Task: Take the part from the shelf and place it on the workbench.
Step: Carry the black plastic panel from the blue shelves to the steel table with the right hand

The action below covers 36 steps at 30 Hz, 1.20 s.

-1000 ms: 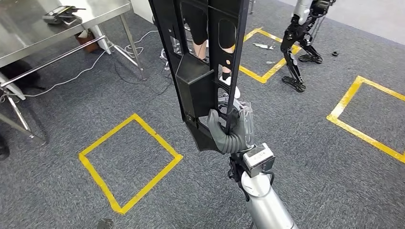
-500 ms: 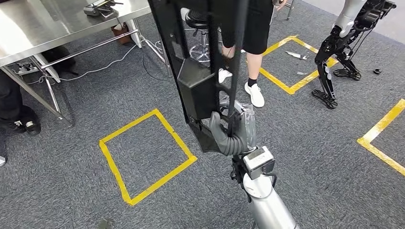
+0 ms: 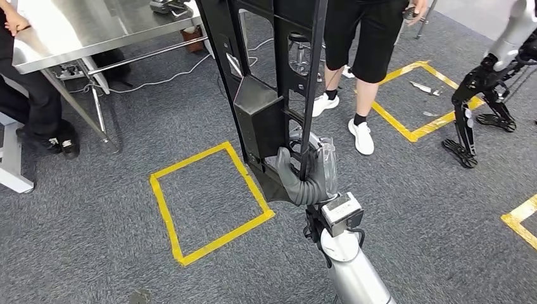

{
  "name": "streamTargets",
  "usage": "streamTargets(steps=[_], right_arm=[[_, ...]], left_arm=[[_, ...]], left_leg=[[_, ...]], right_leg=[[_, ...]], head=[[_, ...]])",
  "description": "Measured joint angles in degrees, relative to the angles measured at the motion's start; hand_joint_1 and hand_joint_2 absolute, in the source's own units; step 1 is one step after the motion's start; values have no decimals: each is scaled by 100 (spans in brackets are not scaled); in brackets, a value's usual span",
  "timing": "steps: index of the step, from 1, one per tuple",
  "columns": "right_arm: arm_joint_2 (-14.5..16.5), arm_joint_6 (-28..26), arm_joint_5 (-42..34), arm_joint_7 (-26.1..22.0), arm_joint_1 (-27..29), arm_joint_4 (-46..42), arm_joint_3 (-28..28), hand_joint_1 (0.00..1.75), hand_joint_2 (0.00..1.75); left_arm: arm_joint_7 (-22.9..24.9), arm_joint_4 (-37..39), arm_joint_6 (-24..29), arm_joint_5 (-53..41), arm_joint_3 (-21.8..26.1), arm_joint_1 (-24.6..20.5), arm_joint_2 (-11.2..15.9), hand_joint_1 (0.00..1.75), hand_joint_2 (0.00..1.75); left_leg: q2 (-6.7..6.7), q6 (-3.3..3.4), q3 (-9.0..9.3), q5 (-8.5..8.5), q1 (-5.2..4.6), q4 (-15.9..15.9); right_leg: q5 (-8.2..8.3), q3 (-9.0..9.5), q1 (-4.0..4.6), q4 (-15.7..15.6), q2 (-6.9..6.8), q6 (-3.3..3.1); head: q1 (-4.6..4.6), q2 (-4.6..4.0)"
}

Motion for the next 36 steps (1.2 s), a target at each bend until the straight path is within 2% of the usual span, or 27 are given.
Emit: streamTargets(steps=[2, 3, 5, 6, 7, 8, 9, 10, 12, 14, 16, 18, 20, 21, 22, 23, 25, 26, 27, 29, 31, 32, 34, 36], right_arm=[[4, -28, 4, 2, 3, -10, -3, 175, 175], [-8, -52, 0, 11, 13, -11, -7, 175, 175], [-33, -97, -17, 57, 67, -10, -16, 175, 175], [-42, -117, -34, 87, 105, -8, -24, 175, 175], [-45, -131, -51, 111, 133, -7, -33, 175, 175], [-46, -140, -69, 127, 150, -6, -42, 175, 175], [-45, -145, -83, 132, 157, -6, -51, 175, 175], [-44, -148, -92, 134, 157, -4, -56, 175, 175], [-36, -150, -109, 133, 165, 4, -61, 175, 175], [-27, -150, -125, 126, 176, 11, -62, 175, 175], [-13, -162, -147, 113, 180, 11, -67, 175, 175], [-2, -184, -179, 96, 186, 13, -79, 175, 175], [-6, -197, -212, 74, 206, 24, -90, 175, 175], [-10, -203, -227, 62, 224, 32, -94, 175, 175], [-15, -210, -243, 48, 244, 38, -96, 175, 175], [-19, -215, -257, 35, 260, 41, -97, 175, 175], [-23, -220, -285, 11, 277, 41, -101, 175, 175], [-25, -211, -299, -1, 281, 40, -104, 175, 175], [-28, -199, -315, -11, 289, 39, -107, 175, 175], [-36, -156, -344, -27, 322, 39, -109, 175, 175], [-40, -111, -356, -38, 352, 36, -112, 175, 175], [-46, -96, -362, -46, 351, 34, -114, 175, 175], [-76, -74, -381, -59, 337, 37, -118, 175, 175], [-114, -64, -398, -66, 336, 50, -129, 175, 175]], left_arm=[[1, -1, 0, 1, 2, -2, -14, 0, 175], [1, -1, 1, 3, 3, -11, -24, 0, 175], [1, -1, 2, 11, 5, -28, -32, 0, 175], [-1, 0, 4, 19, 8, -22, -37, 0, 175], [-5, 1, 6, 26, 11, -9, -44, 0, 175], [-10, 2, 9, 32, 16, 6, -49, 0, 175], [-16, 3, 11, 37, 22, 19, -54, 0, 175], [-23, 3, 15, 38, 32, 26, -56, 0, 175], [-35, 4, 26, 41, 54, 38, -57, 0, 175], [-43, 4, 40, 41, 66, 52, -57, 0, 175], [-45, 4, 55, 35, 69, 58, -52, 0, 175], [-40, 4, 67, 10, 69, 58, -49, 0, 175], [-15, 5, 77, -19, 68, 62, -51, 0, 175], [4, 6, 85, -34, 68, 64, -51, 0, 175], [24, 6, 95, -51, 68, 66, -51, 0, 175], [38, 6, 103, -68, 68, 66, -50, 0, 175], [53, 6, 115, -93, 68, 64, -44, 0, 175], [52, 6, 115, -100, 68, 62, -39, 0, 175], [50, 6, 114, -108, 67, 61, -35, 0, 175], [44, 6, 117, -116, 67, 66, -28, 0, 175], [42, 7, 125, -115, 68, 78, -23, 0, 175], [41, 7, 128, -114, 68, 81, -26, 0, 175], [47, 7, 130, -128, 68, 78, -36, 0, 175], [59, 7, 125, -152, 67, 75, -39, 0, 175]], left_leg=[[-116, 42, 164, 73, 35, -203], [-171, 47, 201, 90, 49, -248], [-291, 40, 220, 80, 55, -256], [-351, 23, 228, 64, 56, -252], [-403, -3, 239, 44, 58, -241], [-447, -36, 253, 17, 63, -222], [-484, -76, 263, -24, 67, -183], [-514, -122, 260, -78, 56, -123], [-546, -198, 234, -177, 44, -14], [-552, -237, 218, -224, 56, 27], [-512, -290, 189, -301, 79, 128], [-434, -375, -33, -562, 118, 611], [-384, -442, -448, -878, 168, 1382], [-374, -458, -618, -930, 185, 1644], [-369, -461, -697, -866, 197, 1709], [-367, -450, -657, -690, 202, 1539], [-364, -384, -301, -213, 192, 727], [-358, -345, -122, -69, 172, 366], [-355, -306, -4, -5, 147, 128], [-354, -244, 42, -35, 98, 27], [-362, -171, 127, 0, 101, -105], [-363, -125, 188, 27, 111, -188], [-365, -72, 272, 58, 126, -296], [-380, -59, 280, 45, 121, -298]], right_leg=[[-140, -120, 23, 303, 249, -23], [-272, -300, 14, 644, 401, -48], [-499, -747, -10, 1367, 522, -58], [-512, -903, -23, 1542, 533, -25], [-421, -948, -35, 1492, 534, 30], [-251, -883, -43, 1235, 534, 94], [-26, -731, -54, 816, 534, 155], [159, -571, -56, 440, 538, 179], [345, -375, -51, 16, 546, 118], [343, -355, -43, 3, 551, 12], [333, -325, -71, -6, 554, -44], [302, -277, -91, -13, 554, -101], [266, -242, -78, -12, 552, -145], [251, -225, -70, -11, 552, -155], [233, -203, -64, -11, 554, -157], [212, -172, -58, -11, 556, -155], [164, -88, -47, -23, 560, -140], [147, -58, -33, -36, 560, -129], [137, -43, -33, -52, 559, -113], [134, -35, -37, -91, 552, -67], [117, -30, -27, -98, 548, -23], [67, -76, -15, -5, 551, -22], [-159, -368, -15, 546, 557, -62], [-398, -815, -31, 1294, 558, -67]], head=[[24, -1], [47, -2], [63, -2], [69, -2], [68, -2], [71, -2], [73, -2], [72, -2], [66, -2], [61, -2], [55, -2], [30, -2], [11, -2], [9, -2], [9, -2], [9, -2], [14, -2], [19, -2], [20, -2], [14, -2], [11, -2], [18, -2], [36, -2], [43, -2]])
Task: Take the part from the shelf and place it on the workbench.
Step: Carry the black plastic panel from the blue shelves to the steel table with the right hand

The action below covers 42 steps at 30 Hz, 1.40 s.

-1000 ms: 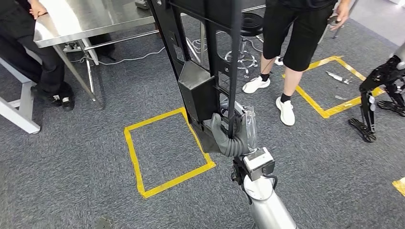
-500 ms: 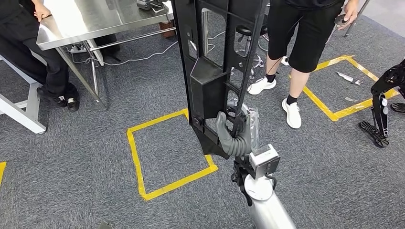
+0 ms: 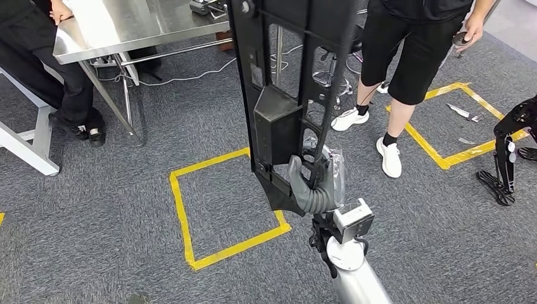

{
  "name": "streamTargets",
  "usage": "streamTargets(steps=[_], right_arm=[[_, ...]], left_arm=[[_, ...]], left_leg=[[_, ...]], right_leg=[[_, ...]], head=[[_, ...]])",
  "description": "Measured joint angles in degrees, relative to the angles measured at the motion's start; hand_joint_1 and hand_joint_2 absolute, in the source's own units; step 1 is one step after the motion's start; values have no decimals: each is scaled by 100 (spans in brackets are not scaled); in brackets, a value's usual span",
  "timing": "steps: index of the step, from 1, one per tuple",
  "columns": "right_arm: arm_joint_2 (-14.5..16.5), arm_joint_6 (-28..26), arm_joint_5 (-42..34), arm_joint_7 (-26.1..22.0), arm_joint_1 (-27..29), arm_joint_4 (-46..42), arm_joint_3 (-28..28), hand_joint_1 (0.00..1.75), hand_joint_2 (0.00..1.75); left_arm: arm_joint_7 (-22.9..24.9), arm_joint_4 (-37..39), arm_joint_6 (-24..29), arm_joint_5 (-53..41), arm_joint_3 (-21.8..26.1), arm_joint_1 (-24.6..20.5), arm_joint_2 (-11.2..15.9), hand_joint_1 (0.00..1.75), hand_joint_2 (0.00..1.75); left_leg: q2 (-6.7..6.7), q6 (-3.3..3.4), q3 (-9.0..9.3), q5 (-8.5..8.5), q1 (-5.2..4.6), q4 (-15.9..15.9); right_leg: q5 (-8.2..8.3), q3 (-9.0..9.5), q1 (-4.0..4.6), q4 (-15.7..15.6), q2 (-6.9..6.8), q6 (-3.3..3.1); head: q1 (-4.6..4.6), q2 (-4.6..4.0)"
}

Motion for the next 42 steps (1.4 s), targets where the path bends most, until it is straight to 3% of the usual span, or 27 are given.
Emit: streamTargets(steps=[1, 2, 4, 5, 7, 10, 12, 15, 16, 17, 18, 19, 21, 23, 24, 27, 28, 30, 32, 33, 35, 36, 38, 40, 42], right_arm=[[-17, 4, -5, -1, 5, 8, -8, 175, 175], [-31, 7, -12, -1, 6, 15, -16, 175, 175], [-49, 9, -21, -1, 5, 20, -24, 175, 175], [-55, 9, -24, -1, 3, 21, -25, 175, 175], [-63, 12, -25, -3, 6, 22, -27, 175, 175], [-66, 21, -28, -6, 12, 22, -33, 175, 175], [-61, 27, -32, -6, 11, 21, -41, 175, 175], [-50, 44, -36, -7, 15, 21, -50, 175, 175], [-49, 48, -37, -7, 18, 22, -50, 175, 175], [-49, 51, -38, -7, 20, 22, -50, 175, 175], [-48, 54, -39, -7, 21, 22, -50, 175, 175], [-45, 55, -40, -7, 19, 22, -51, 175, 175], [-34, 59, -40, -8, 10, 22, -53, 175, 175], [-22, 63, -40, -8, 2, 22, -54, 175, 175], [-17, 65, -40, -9, -1, 22, -54, 175, 175], [8, 68, -39, -10, 1, 12, -56, 175, 175], [8, 68, -40, -12, -8, 10, -56, 175, 175], [-16, 68, -41, -14, -16, 15, -53, 175, 175], [-46, 68, -41, -11, 10, 28, -52, 175, 175], [-58, 68, -40, -10, 20, 36, -51, 175, 175], [-71, 68, -40, -9, 22, 40, -50, 175, 175], [-71, 68, -40, -9, 21, 40, -49, 175, 175], [-69, 66, -39, -13, 33, 39, -50, 175, 175], [-68, 63, -38, -15, 51, 37, -51, 175, 175], [-62, 60, -38, -14, 60, 33, -55, 175, 175]], left_arm=[[4, 1, -4, -12, 0, 1, -3, 0, 175], [8, 2, -8, -22, 0, 2, -7, 0, 175], [10, 3, -12, -39, 0, 3, -18, 0, 175], [10, 3, -13, -42, 0, 3, -19, 0, 175], [12, 3, -14, -46, -1, 2, -17, 0, 175], [12, 3, -12, -48, -1, 5, -8, 0, 175], [12, 3, -7, -55, -1, 6, -2, 0, 175], [22, 4, 4, -67, -1, 9, -2, 0, 175], [28, 4, 6, -67, -1, 11, -2, 0, 175], [34, 5, 7, -67, -1, 14, -2, 0, 175], [38, 5, 7, -68, -1, 15, -1, 0, 175], [42, 5, 7, -70, -1, 16, 0, 0, 175], [45, 5, 3, -76, -2, 15, 16, 0, 175], [47, 5, -6, -86, -4, 12, 44, 0, 175], [48, 6, -11, -91, -4, 13, 60, 0, 175], [49, 7, -34, -101, -1, 20, 77, 0, 175], [51, 7, -44, -107, -2, 19, 73, 0, 175], [63, 8, -57, -119, -3, 14, 59, 0, 175], [79, 9, -64, -134, -3, 15, 39, 0, 175], [84, 11, -64, -143, -3, 18, 28, 0, 175], [88, 14, -64, -151, -3, 20, 18, 0, 175], [89, 14, -63, -155, -3, 20, 17, 0, 175], [92, 14, -60, -158, -3, 22, 22, 0, 175], [94, 13, -52, -161, -3, 26, 26, 0, 175], [92, 13, -46, -168, -3, 28, 23, 0, 175]], left_leg=[[-11, -9, 0, -13, -1, 8], [-26, -25, 1, -29, 3, 25], [-55, -88, -4, -91, 13, 107], [-67, -133, -21, -137, 6, 169], [-79, -209, -74, -233, -19, 312], [-81, -252, -112, -290, 5, 391], [-54, -303, -186, -426, 48, 587], [3, -392, -668, -908, 88, 1554], [10, -400, -831, -995, 94, 1842], [12, -388, -913, -965, 96, 1948], [12, -357, -880, -823, 91, 1825], [11, -305, -743, -606, 78, 1508], [29, -149, -391, -277, 16, 785], [51, -49, -223, -217, -64, 450], [56, -31, -209, -218, -94, 409], [53, 68, 41, -106, -85, 47], [55, 101, 133, -63, -64, -71], [52, 119, 192, -44, -45, -139], [32, 74, 197, -81, -35, -118], [20, 36, 198, -109, -21, -92], [1, -72, 190, -205, 17, 30], [-5, -138, 164, -276, 21, 120], [-9, -232, 111, -409, 19, 280], [-4, -268, 97, -470, 38, 331], [4, -313, 53, -553, 78, 466]], right_leg=[[-14, -140, -10, 184, 0, 35], [65, -168, -22, 147, -1, 90], [412, 112, -59, -529, -4, 217], [553, 270, -71, -866, -3, 246], [669, 446, -85, -1210, 8, 208], [658, 453, -81, -1197, 17, 81], [654, 474, -98, -1204, 19, 24], [634, 490, -67, -1204, 19, -20], [630, 491, -50, -1203, 19, -24], [624, 497, -32, -1203, 21, -29], [617, 510, -13, -1204, 24, -35], [609, 530, 5, -1206, 27, -44], [597, 572, 25, -1231, 30, -54], [599, 586, -13, -1270, 24, -18], [606, 598, -25, -1303, 19, 14], [569, 619, 2, -1289, 3, 56], [486, 534, 18, -1097, 2, 44], [228, 167, -6, -410, 5, 25], [126, -156, -47, 76, 3, 89], [198, -179, -72, 38, 0, 158], [524, 109, -128, -635, -10, 311], [643, 284, -133, -964, -10, 342], [712, 464, -127, -1275, -1, 276], [673, 468, -113, -1244, 19, 155], [644, 500, -120, -1243, 33, 86]], head=[[0, 0], [2, 0], [4, 0], [4, 0], [-7, 0], [-35, 0], [-49, 0], [-71, 0], [-72, 0], [-72, 0], [-72, 0], [-73, 0], [-57, 0], [-54, 0], [-57, 0], [-60, 0], [-48, 0], [-30, 0], [-28, 0], [-29, 0], [-25, 0], [-19, 0], [-24, 0], [-38, 0], [-44, 0]])
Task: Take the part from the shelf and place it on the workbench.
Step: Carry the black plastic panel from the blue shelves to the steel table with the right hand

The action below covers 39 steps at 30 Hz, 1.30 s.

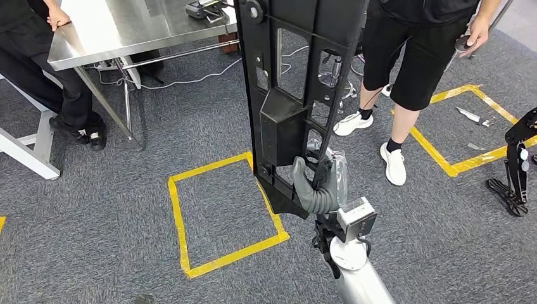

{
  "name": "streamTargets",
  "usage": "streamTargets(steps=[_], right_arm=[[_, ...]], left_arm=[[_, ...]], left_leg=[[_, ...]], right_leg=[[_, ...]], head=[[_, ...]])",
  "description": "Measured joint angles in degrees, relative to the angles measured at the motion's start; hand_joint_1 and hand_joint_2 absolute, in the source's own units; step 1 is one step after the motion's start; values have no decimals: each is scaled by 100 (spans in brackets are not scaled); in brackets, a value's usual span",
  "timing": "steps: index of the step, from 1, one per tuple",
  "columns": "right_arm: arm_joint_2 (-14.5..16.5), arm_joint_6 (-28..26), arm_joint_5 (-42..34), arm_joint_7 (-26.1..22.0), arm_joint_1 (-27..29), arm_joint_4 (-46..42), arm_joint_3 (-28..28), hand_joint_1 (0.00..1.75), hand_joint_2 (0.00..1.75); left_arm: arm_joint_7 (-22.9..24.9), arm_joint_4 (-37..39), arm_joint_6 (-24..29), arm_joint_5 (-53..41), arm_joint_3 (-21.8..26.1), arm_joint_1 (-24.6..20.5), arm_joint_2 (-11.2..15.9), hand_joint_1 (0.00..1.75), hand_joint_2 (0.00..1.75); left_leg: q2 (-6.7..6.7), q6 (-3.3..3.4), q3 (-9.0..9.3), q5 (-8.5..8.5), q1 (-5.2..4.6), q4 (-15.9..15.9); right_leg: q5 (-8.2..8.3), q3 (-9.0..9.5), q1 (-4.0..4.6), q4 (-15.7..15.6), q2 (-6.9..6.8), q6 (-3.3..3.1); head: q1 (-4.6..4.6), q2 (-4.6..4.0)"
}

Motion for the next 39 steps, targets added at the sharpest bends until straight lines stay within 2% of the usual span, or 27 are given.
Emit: streamTargets(steps=[2, 4, 5, 6, 7, 9, 10, 11, 13, 15, 16, 17, 19, 20, 21, 22, 24, 25, 27, 28, 30, 32, 35, 36, 37, 38, 39], right_arm=[[11, -2, 6, -3, 9, -6, -3, 175, 175], [16, -3, 19, -7, 39, -8, -4, 175, 175], [15, -3, 27, -8, 64, -8, -4, 175, 175], [15, -3, 36, -10, 89, -8, -4, 175, 175], [15, -2, 47, -14, 107, -9, -4, 175, 175], [25, 2, 65, -23, 121, -15, -5, 175, 175], [30, 4, 73, -28, 121, -20, -5, 175, 175], [36, 8, 80, -32, 123, -24, -6, 175, 175], [41, 13, 93, -36, 131, -29, -8, 175, 175], [42, 14, 100, -35, 141, -39, -10, 175, 175], [41, 15, 102, -37, 137, -44, -9, 175, 175], [37, 16, 107, -38, 133, -46, -9, 175, 175], [25, 25, 128, -40, 140, -44, -8, 175, 175], [17, 32, 142, -41, 155, -44, -9, 175, 175], [9, 40, 156, -41, 170, -43, -10, 175, 175], [4, 47, 167, -42, 179, -43, -11, 175, 175], [-1, 59, 182, -43, 181, -43, -13, 175, 175], [0, 65, 186, -43, 180, -43, -13, 175, 175], [5, 79, 192, -46, 177, -44, -15, 175, 175], [9, 87, 193, -47, 174, -45, -17, 175, 175], [24, 101, 194, -49, 170, -46, -25, 175, 175], [45, 107, 192, -51, 164, -48, -32, 175, 175], [63, 114, 194, -54, 172, -46, -40, 175, 175], [63, 115, 195, -54, 181, -46, -42, 175, 175], [63, 115, 195, -54, 187, -45, -43, 175, 175], [64, 115, 195, -54, 190, -45, -45, 175, 175], [69, 115, 195, -55, 188, -45, -47, 175, 175]], left_arm=[[-4, 1, 7, -7, 0, 2, -2, 0, 175], [-6, 1, 14, -9, 0, 9, -2, 0, 175], [-5, 1, 18, -11, 0, 15, -2, 0, 175], [-4, 1, 19, -15, 0, 19, -3, 0, 175], [-4, 1, 20, -21, 0, 21, -3, 0, 175], [-2, 1, 27, -36, 0, 21, 3, 0, 175], [2, 2, 32, -45, -1, 21, 8, 0, 175], [8, 2, 36, -50, -1, 20, 13, 0, 175], [20, 2, 40, -55, -2, 19, 20, 0, 175], [26, 2, 44, -54, -1, 25, 14, 0, 175], [27, 2, 46, -54, 0, 26, 9, 0, 175], [27, 2, 46, -55, 0, 25, 2, 0, 175], [29, 3, 46, -57, 0, 19, -3, 0, 175], [33, 3, 46, -59, 0, 20, -3, 0, 175], [35, 4, 46, -62, 0, 22, -5, 0, 175], [39, 5, 46, -64, 0, 24, -8, 0, 175], [44, 8, 46, -68, 0, 25, -18, 0, 175], [48, 9, 46, -68, 0, 24, -20, 0, 175], [58, 10, 49, -72, 0, 26, -22, 0, 175], [63, 11, 51, -74, 0, 26, -21, 0, 175], [68, 11, 52, -76, 0, 22, -16, 0, 175], [68, 10, 52, -82, 0, 17, -13, 0, 175], [70, 14, 52, -90, 0, 26, -12, 0, 175], [70, 16, 52, -90, 0, 29, -12, 0, 175], [70, 17, 52, -90, 0, 30, -12, 0, 175], [70, 19, 52, -90, 0, 31, -12, 0, 175], [70, 19, 52, -90, 0, 31, -11, 0, 175]], left_leg=[[8, -62, -245, -248, 29, 506], [10, -101, -698, -520, 42, 1266], [10, -102, -890, -537, 44, 1516], [10, -90, -982, -422, 44, 1546], [10, -64, -959, -200, 42, 1350], [9, 31, -672, 341, 24, 563], [11, 82, -540, 490, -2, 252], [14, 131, -455, 552, -32, 53], [21, 201, -411, 496, -88, -46], [22, 257, -277, 500, -76, -223], [22, 290, -190, 508, -69, -315], [18, 311, -108, 504, -63, -381], [5, 344, -32, 451, -92, -393], [-6, 342, -4, 414, -103, -388], [-16, 336, 26, 376, -112, -380], [-28, 321, 63, 333, -118, -368], [-43, 272, 153, 220, -124, -320], [-48, 239, 178, 155, -142, -283], [-43, 184, 198, 53, -164, -221], [-37, 163, 201, 26, -170, -210], [-22, 128, 210, -34, -150, -183], [-15, 51, 63, -207, -115, 130], [-4, -76, -604, -573, -30, 1252], [0, -95, -790, -563, -11, 1472], [3, -97, -866, -424, 1, 1461], [5, -81, -832, -187, 6, 1238], [5, -44, -708, 109, -1, 850]], right_leg=[[-35, 53, -5, -4, 7, -56], [-84, 104, 11, -4, 7, -95], [-114, 136, 19, -3, 10, -104], [-147, 177, 25, -3, 17, -103], [-181, 227, 31, -3, 25, -96], [-251, 322, 34, -20, 39, -81], [-275, 360, 41, -39, 44, -67], [-293, 379, 39, -58, 47, -46], [-306, 416, 49, -124, 47, 16], [-343, 410, 88, -84, 8, 60], [-387, 367, 114, 28, -12, 57], [-476, 218, 125, 306, -30, 29], [-676, -243, 119, 1025, -33, -30], [-724, -491, 115, 1336, -34, -32], [-669, -638, 114, 1428, -34, -4], [-520, -668, 114, 1305, -35, 42], [-61, -431, 113, 549, -42, 126], [105, -270, 121, 206, -45, 128], [224, -105, 138, -102, -41, 53], [205, -84, 152, -97, -30, 7], [177, -62, 118, -112, -8, -60], [134, 2, 72, -129, 2, -125], [54, 85, 79, -130, 5, -194], [25, 116, 83, -129, 10, -195], [-4, 155, 86, -129, 16, -188], [-37, 205, 89, -130, 23, -179], [-72, 261, 92, -134, 29, -168]], head=[[-9, 0], [-14, 0], [-15, 0], [-14, 0], [-15, 0], [-10, 0], [-6, 0], [-11, 0], [-28, 0], [-24, 0], [-14, 0], [-3, 0], [5, 0], [7, 0], [8, 0], [8, 0], [8, 0], [9, 0], [2, 0], [0, 0], [-8, 0], [-29, 0], [-48, 0], [-50, 0], [-50, 0], [-49, 0], [-51, 0]])
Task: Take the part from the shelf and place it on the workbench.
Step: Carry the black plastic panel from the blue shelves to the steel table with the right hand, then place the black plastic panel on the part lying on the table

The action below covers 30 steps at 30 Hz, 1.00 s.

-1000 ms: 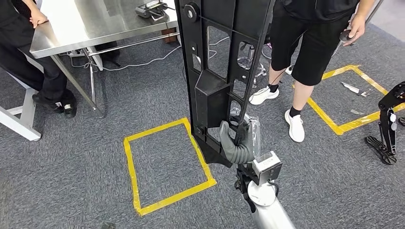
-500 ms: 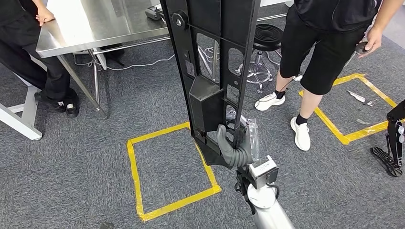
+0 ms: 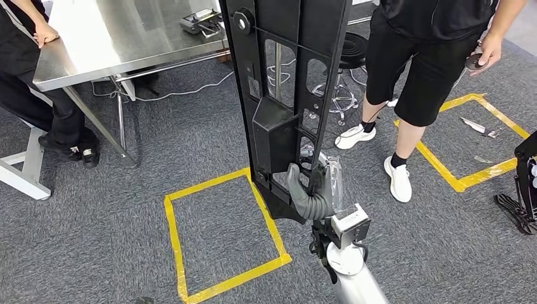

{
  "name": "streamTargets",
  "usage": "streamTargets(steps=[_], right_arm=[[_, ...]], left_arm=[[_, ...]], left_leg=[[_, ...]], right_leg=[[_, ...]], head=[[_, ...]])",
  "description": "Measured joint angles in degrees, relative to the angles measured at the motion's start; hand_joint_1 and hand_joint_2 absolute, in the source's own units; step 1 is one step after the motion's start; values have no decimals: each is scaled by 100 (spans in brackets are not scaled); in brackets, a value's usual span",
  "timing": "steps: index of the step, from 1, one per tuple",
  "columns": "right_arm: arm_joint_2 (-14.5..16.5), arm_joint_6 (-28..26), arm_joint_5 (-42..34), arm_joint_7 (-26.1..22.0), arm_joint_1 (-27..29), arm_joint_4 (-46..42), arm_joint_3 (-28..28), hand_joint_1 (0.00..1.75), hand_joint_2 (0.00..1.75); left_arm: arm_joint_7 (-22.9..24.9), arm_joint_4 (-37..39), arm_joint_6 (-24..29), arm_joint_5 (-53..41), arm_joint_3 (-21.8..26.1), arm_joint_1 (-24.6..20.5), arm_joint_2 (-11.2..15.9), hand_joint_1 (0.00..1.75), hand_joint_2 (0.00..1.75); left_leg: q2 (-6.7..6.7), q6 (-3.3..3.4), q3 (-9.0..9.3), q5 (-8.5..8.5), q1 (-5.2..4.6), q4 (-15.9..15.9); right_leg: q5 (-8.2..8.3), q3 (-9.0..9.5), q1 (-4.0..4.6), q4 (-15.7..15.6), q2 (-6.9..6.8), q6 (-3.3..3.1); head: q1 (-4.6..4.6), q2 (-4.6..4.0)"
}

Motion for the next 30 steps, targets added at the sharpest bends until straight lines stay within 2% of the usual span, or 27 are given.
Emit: streamTargets(steps=[1, 2, 3, 5, 7, 9, 11, 12, 14, 16, 19, 20, 21, 23, 25, 28, 29, 30], right_arm=[[6, 0, 0, -1, -3, 0, -3, 175, 175], [12, 0, 0, -2, -6, 0, -6, 175, 175], [17, 0, 1, -3, -6, 0, -8, 175, 175], [21, 1, 2, -4, -3, -1, -10, 175, 175], [28, 1, 5, -4, -1, -9, -13, 175, 175], [20, 2, 7, -6, -12, -15, -13, 175, 175], [-11, 7, 9, -9, 7, -4, -10, 175, 175], [-28, 9, 10, -10, 30, 3, -11, 175, 175], [-47, 13, 11, -13, 63, 11, -11, 175, 175], [-50, 13, 11, -15, 67, 11, -11, 175, 175], [-53, 14, 11, -21, 67, 11, -12, 175, 175], [-58, 16, 12, -29, 62, 14, -12, 175, 175], [-64, 21, 15, -40, 56, 16, -12, 175, 175], [-65, 35, 20, -58, 43, 18, -15, 175, 175], [-46, 48, 21, -66, 40, 15, -21, 175, 175], [-35, 60, 21, -72, 47, 17, -25, 175, 175], [-37, 62, 22, -72, 53, 17, -25, 175, 175], [-37, 64, 22, -72, 59, 17, -25, 175, 175]], left_arm=[[0, 0, 0, -1, 0, -1, 7, 0, 175], [-1, 1, -1, -6, -1, -2, 13, 0, 175], [-1, 1, -1, -11, -1, -5, 19, 0, 175], [-1, 1, -1, -21, -1, -9, 28, 0, 175], [0, -1, -1, -23, 0, -3, 25, 0, 175], [2, -1, -2, -26, 0, -1, 13, 0, 175], [5, 2, -3, -28, 0, -5, 6, 0, 175], [7, 3, -3, -29, 0, -4, 3, 0, 175], [7, 7, -4, -30, 1, 0, -1, 0, 175], [7, 7, -4, -31, 2, 0, -1, 0, 175], [7, 7, -4, -33, 2, 0, -2, 0, 175], [6, 8, -4, -35, 2, -1, -4, 0, 175], [5, 9, -3, -38, 2, -4, -9, 0, 175], [1, 7, -1, -40, 2, -13, -11, 0, 175], [-2, 2, 0, -40, 2, -18, -6, 0, 175], [-2, 4, 0, -39, 2, -5, 2, 0, 175], [-2, 4, 0, -39, 2, -1, 3, 0, 175], [-2, 4, 0, -39, 2, 1, 4, 0, 175]], left_leg=[[1, 48, 150, 220, -13, -382], [6, 100, 276, 346, -37, -682], [14, 153, 359, 375, -62, -864], [30, 242, 422, 292, -104, -966], [38, 318, 574, 295, -85, -1133], [37, 378, 711, 295, -76, -1217], [18, 397, 714, 180, -125, -1071], [5, 382, 704, 95, -144, -967], [-19, 363, 690, -61, -167, -786], [-27, 351, 686, -125, -169, -712], [-29, 339, 700, -184, -157, -655], [-22, 298, 682, -231, -143, -596], [-14, 239, 668, -283, -123, -550], [3, 112, 627, -371, -86, -467], [5, 28, 522, -496, -52, -228], [7, -80, -8, -748, 7, 561], [7, -91, -149, -709, 17, 683], [6, -86, -187, -548, 20, 606]], right_leg=[[-33, 50, 7, -6, 3, 15], [-59, 83, 11, -14, 6, 32], [-81, 99, 14, -21, 8, 55], [-105, 116, 23, -62, 1, 114], [-150, 100, 54, -13, -27, 148], [-278, -121, 74, 411, -44, 123], [-378, -501, 56, 989, -45, 109], [-343, -646, 42, 1122, -46, 129], [-146, -731, 17, 989, -50, 189], [-4, -687, 11, 789, -52, 226], [62, -605, 12, 618, -56, 218], [66, -570, 50, 558, -51, 193], [47, -549, 83, 523, -41, 143], [-18, -518, 91, 511, -9, 39], [-60, -449, 35, 485, 0, -35], [-116, -395, 56, 481, 2, -80], [-134, -380, 65, 482, 8, -81], [-153, -356, 75, 482, 15, -76]], head=[[5, 0], [7, 0], [3, 0], [-5, 0], [1, 0], [22, 0], [49, 0], [60, 0], [61, 0], [61, 0], [53, 0], [58, 0], [64, 0], [81, 0], [62, 0], [49, 0], [49, 0], [49, 0]])
